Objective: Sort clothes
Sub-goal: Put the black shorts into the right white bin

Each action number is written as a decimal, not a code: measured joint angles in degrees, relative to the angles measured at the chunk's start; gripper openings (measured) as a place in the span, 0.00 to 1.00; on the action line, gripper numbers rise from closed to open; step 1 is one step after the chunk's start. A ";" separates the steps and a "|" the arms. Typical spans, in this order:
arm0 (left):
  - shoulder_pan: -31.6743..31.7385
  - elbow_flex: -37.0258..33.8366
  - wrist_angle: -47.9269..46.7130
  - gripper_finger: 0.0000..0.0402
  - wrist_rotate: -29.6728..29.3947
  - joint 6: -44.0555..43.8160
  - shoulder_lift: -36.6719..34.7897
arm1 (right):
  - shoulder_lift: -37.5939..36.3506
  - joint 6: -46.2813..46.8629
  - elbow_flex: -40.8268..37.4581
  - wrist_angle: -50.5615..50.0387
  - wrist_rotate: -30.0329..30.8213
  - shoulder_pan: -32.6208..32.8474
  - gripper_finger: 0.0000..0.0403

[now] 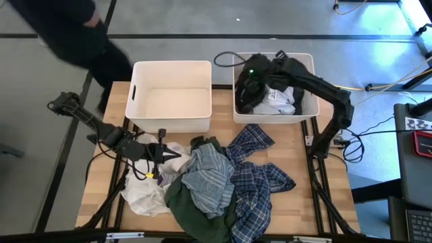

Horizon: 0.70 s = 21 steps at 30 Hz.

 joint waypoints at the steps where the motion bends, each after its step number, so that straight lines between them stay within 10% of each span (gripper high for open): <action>1: -0.01 0.00 0.00 0.00 -0.01 0.00 -0.01 | 0.02 0.02 -2.37 0.67 -1.17 -0.63 0.04; 11: -0.01 0.00 0.11 0.00 -0.01 0.11 0.00 | 0.04 0.09 -22.30 9.79 -8.12 -5.81 0.04; 21: 1.09 0.00 0.15 0.00 -0.01 0.15 0.00 | 0.04 -1.95 -25.76 11.42 -8.43 -5.97 0.13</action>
